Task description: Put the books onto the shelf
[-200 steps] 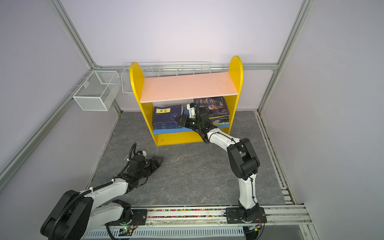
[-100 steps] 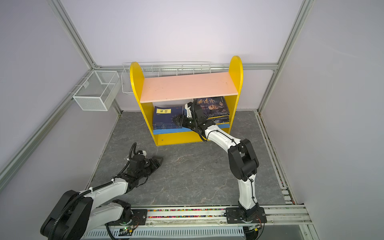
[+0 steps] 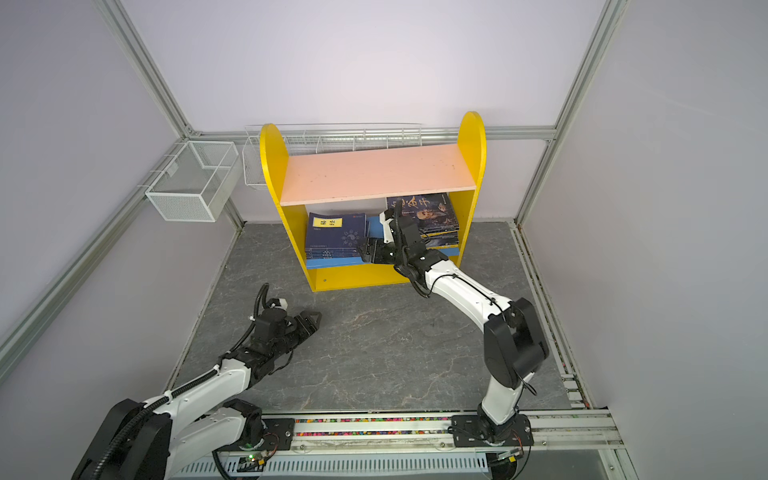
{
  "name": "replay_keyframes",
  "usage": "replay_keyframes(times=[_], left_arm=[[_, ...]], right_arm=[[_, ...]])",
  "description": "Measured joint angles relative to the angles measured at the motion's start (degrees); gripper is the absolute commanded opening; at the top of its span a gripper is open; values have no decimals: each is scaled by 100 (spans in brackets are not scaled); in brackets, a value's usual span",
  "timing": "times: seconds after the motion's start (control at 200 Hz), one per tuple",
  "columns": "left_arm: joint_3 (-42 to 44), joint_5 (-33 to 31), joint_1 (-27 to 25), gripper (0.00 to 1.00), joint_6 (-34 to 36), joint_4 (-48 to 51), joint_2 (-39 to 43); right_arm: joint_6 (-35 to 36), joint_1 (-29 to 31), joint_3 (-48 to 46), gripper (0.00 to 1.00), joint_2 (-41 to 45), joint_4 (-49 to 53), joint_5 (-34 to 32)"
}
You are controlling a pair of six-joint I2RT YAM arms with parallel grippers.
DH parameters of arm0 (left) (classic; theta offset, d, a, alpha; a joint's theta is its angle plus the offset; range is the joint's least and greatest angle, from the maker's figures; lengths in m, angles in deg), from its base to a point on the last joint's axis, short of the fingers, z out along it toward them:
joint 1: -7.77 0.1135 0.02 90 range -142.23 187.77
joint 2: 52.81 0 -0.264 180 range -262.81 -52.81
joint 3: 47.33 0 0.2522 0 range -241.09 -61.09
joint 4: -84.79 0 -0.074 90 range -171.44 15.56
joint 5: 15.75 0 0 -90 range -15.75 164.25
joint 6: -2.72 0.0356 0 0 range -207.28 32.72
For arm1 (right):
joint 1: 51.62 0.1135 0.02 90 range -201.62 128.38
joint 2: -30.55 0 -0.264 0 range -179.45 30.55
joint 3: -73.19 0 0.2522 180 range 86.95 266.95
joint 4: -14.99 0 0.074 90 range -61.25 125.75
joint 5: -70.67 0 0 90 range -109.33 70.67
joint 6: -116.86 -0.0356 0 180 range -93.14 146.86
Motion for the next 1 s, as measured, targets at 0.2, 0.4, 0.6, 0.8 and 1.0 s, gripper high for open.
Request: replay_keyframes(times=[0.2,0.4,0.6,0.8,1.0], left_arm=[[-540,-1198,2,99,378,1091,914],[-1023,-3261,9,99,619,2166,1652],[-1115,-5169,24,99,557,2581,1624],[-1156,-6279,173,100,1121,1961,437],[-1766,-6808,404,100,1694,1561,-846]], right_arm=[[592,-238,-1725,90,2002,7,-1233],[1217,-745,-3244,96,3427,52,-3340],[1801,-1362,-4616,94,3294,-442,-4824],[1878,-1718,-4771,95,1827,-1419,-5698],[2553,-1707,-4771,89,1019,-2778,-5646]])
